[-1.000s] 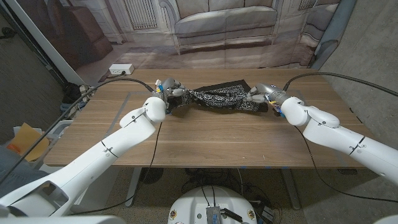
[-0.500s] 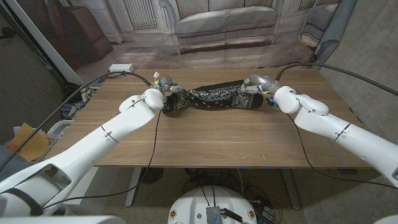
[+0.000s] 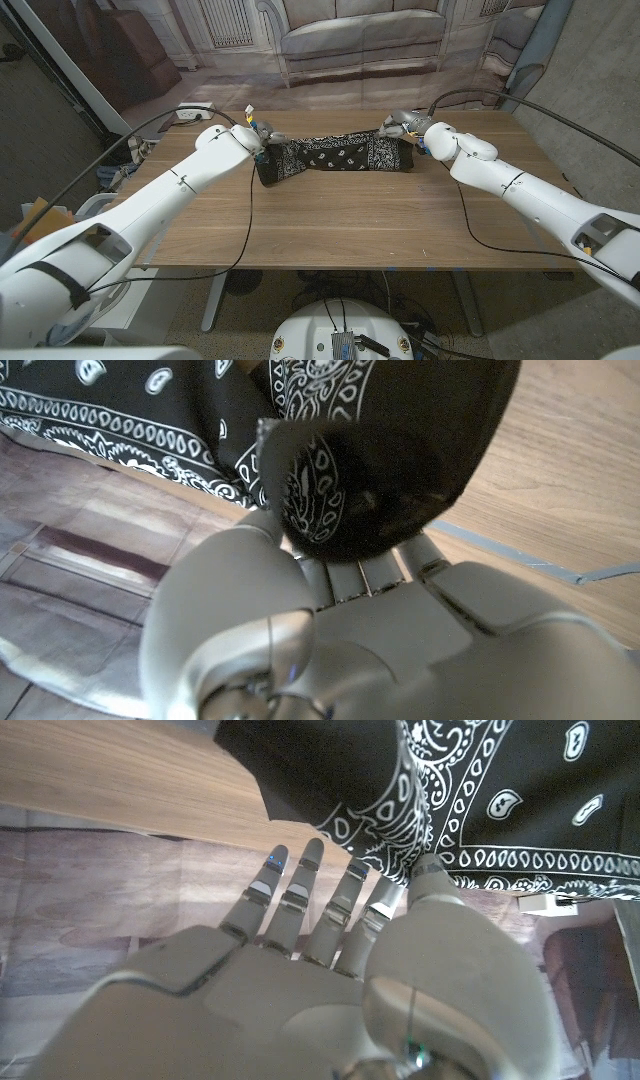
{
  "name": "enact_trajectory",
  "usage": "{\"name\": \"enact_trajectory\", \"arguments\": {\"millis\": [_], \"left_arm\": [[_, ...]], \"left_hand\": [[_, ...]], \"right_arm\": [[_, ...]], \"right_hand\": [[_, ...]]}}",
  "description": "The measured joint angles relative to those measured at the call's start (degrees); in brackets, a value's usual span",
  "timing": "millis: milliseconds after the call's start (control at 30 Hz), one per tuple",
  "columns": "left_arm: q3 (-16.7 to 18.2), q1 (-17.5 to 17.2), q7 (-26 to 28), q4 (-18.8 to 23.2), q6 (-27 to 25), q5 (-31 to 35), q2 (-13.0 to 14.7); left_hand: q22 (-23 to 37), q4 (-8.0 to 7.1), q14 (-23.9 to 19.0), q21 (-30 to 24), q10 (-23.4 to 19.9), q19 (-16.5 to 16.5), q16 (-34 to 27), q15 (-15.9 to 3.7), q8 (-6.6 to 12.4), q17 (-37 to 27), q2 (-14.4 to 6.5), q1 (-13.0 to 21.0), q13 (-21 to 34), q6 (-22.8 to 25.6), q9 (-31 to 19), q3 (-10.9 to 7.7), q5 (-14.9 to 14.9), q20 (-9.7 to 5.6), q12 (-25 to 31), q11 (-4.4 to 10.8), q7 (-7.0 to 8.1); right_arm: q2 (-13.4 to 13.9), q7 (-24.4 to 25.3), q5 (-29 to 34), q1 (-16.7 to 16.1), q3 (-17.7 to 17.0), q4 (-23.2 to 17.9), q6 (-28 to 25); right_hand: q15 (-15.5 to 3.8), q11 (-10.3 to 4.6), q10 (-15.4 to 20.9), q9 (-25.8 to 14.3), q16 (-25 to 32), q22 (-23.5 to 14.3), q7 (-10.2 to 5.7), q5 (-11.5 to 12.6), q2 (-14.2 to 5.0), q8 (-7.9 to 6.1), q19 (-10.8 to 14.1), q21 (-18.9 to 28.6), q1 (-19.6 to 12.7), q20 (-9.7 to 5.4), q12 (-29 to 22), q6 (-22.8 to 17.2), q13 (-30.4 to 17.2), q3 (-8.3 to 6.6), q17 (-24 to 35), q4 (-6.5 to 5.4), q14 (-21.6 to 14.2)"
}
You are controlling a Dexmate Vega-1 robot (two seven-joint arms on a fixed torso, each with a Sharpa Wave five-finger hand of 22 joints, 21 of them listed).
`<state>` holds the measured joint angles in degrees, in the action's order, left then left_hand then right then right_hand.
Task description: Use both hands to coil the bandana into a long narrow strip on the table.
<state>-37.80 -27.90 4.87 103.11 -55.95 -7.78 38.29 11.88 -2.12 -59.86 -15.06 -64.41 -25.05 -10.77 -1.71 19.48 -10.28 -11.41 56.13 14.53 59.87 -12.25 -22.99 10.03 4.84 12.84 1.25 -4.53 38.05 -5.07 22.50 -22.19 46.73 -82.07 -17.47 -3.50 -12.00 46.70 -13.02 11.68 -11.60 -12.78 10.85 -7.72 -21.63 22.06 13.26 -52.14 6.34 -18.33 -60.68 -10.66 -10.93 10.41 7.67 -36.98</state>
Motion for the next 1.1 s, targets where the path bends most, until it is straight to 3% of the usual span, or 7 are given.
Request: {"name": "enact_trajectory", "arguments": {"millis": [33,67,133,200,433,733,1100], "left_arm": [[0.0,0.0,-0.43,0.0,-0.37,-0.01,0.0],[-3.06,4.18,-0.93,-3.8,-0.87,0.11,-0.69],[-3.06,4.18,-1.63,-3.8,-1.51,0.54,-0.69],[-7.1,8.15,-2.39,-7.14,-2.17,1.32,-1.49],[-13.33,12.89,-4.76,-10.81,-3.88,4.81,-2.48],[-19.52,16.95,-9.02,-14.49,-4.9,8.65,-3.58],[-25.56,18.89,-11.3,-14.24,-6.18,14.41,-3.2]], "left_hand": [[0.0,-0.2,0.32,0.0,0.0,0.19,0.0,0.32,-0.16,-0.01,0.07,-0.07,0.0,0.01,0.12,-0.1,0.0,0.18,0.0,0.0,0.0],[0.0,-0.36,0.56,0.0,0.0,0.4,0.0,0.56,-0.21,-0.02,0.08,-0.08,0.0,0.01,0.24,-0.27,0.01,0.39,0.0,0.0,0.0],[0.15,-0.82,1.6,0.03,0.27,1.29,0.36,0.89,-0.43,0.04,-0.13,-0.76,0.0,-0.13,0.28,-0.73,0.01,0.77,-0.13,-0.03,-0.14],[0.27,-1.25,2.9,0.45,0.73,2.43,0.42,0.99,-0.68,0.14,0.17,-1.07,0.0,-0.33,0.28,-1.16,0.01,0.89,-0.44,0.08,-0.34],[0.27,-1.98,9.6,1.33,4.09,6.42,0.89,1.72,-2.45,0.16,0.96,-1.86,0.24,-2.56,0.43,-3.69,0.0,1.79,-1.19,0.55,-0.21],[0.1,-2.78,19.9,2.44,13.22,11.95,0.88,3.64,-6.04,-0.01,4.25,-5.09,0.0,-10.9,-0.15,-3.32,0.01,1.84,-2.27,0.02,0.21],[-0.17,-0.33,29.62,3.64,23.67,18.68,0.88,3.94,-8.1,0.12,7.22,-3.79,-1.24,-19.7,-0.16,-2.9,0.01,2.04,-2.68,0.49,2.04]], "right_arm": [[-0.82,0.0,0.0,0.76,0.41,1.74,0.0],[-0.96,-0.23,-0.36,0.9,0.48,2.08,0.18],[-2.58,-0.23,-0.36,2.36,1.35,6.02,0.18],[-3.87,-0.06,-1.36,3.48,2.14,9.22,0.7],[-7.01,1.22,-2.75,6.01,4.06,17.76,2.14],[-10.13,2.03,-3.79,8.54,7.11,26.84,3.62],[-9.7,0.34,-4.27,8.56,9.04,27.39,2.59]], "right_hand": [[0.0,0.0,0.0,0.0,0.0,0.0,0.0,0.0,0.13,0.0,0.0,0.0,0.15,0.0,0.0,0.0,0.0,0.0,0.0,0.0,0.0],[0.06,0.13,0.12,0.0,0.0,0.0,0.0,0.0,0.22,0.0,0.0,0.0,0.28,0.0,0.0,0.0,0.0,-0.11,0.0,-0.1,-0.31],[0.0,0.28,0.33,0.0,0.0,0.0,0.0,0.0,0.06,0.0,0.0,0.0,0.44,0.0,0.0,0.0,0.0,-0.17,0.0,-0.16,-0.61],[0.0,0.0,0.61,0.05,0.0,0.0,0.0,0.0,-0.09,0.0,-0.21,0.0,0.59,-0.21,0.0,0.0,0.0,-0.17,0.0,-0.16,-0.61],[-0.08,0.0,0.61,0.25,0.0,0.0,-0.04,-0.18,-0.24,0.27,-0.5,0.0,1.47,-0.93,0.0,0.86,0.0,-0.48,0.14,-0.47,-1.31],[-0.35,0.26,-0.06,0.78,-0.47,0.01,0.02,-0.7,0.64,3.16,-1.41,-0.2,3.13,-1.85,1.37,6.22,-0.01,-0.23,0.56,-0.73,-1.34],[-0.84,0.29,-1.59,0.62,-2.01,0.01,-0.12,-0.69,1.17,3.66,-3.2,-0.84,3.66,-1.51,2.23,7.69,0.0,-0.23,-0.54,-0.73,0.11]]}}
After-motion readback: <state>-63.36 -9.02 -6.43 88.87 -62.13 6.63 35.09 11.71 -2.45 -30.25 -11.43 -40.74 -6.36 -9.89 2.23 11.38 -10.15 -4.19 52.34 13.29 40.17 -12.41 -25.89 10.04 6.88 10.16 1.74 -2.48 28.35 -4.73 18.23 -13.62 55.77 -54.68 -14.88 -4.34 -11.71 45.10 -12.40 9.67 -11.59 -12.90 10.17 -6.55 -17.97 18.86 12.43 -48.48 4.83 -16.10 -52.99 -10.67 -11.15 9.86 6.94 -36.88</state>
